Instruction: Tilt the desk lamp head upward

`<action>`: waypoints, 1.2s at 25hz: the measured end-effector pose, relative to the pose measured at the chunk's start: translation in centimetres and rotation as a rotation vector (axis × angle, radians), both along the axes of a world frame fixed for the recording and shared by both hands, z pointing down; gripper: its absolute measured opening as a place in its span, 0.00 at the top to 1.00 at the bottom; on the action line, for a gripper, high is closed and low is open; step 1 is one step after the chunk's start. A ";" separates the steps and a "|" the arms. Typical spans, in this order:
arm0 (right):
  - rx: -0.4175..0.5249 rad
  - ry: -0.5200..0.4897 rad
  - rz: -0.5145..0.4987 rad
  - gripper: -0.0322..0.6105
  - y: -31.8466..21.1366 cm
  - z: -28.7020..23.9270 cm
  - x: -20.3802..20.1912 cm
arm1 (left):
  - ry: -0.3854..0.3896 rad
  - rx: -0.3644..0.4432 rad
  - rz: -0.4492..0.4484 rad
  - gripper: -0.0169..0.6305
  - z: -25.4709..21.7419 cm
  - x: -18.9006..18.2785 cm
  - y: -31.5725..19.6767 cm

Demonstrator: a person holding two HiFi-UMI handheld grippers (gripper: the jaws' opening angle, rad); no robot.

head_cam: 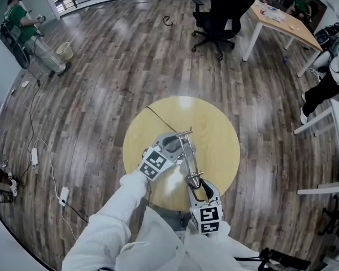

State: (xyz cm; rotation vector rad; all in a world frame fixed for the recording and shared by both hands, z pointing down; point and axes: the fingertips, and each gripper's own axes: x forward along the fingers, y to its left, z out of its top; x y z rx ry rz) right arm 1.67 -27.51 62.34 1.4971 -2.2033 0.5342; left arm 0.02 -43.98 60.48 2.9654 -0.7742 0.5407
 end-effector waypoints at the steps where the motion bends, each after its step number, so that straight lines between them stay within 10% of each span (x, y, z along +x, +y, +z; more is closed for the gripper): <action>1: -0.001 -0.001 -0.001 0.63 0.1 -0.3 0.0 | -0.002 0.000 0.001 0.78 0.0 0.0 0.0; 30: 0.121 -0.020 -0.087 0.63 2.1 -12.8 0.4 | -0.022 0.012 -0.006 0.78 -0.2 -0.3 0.4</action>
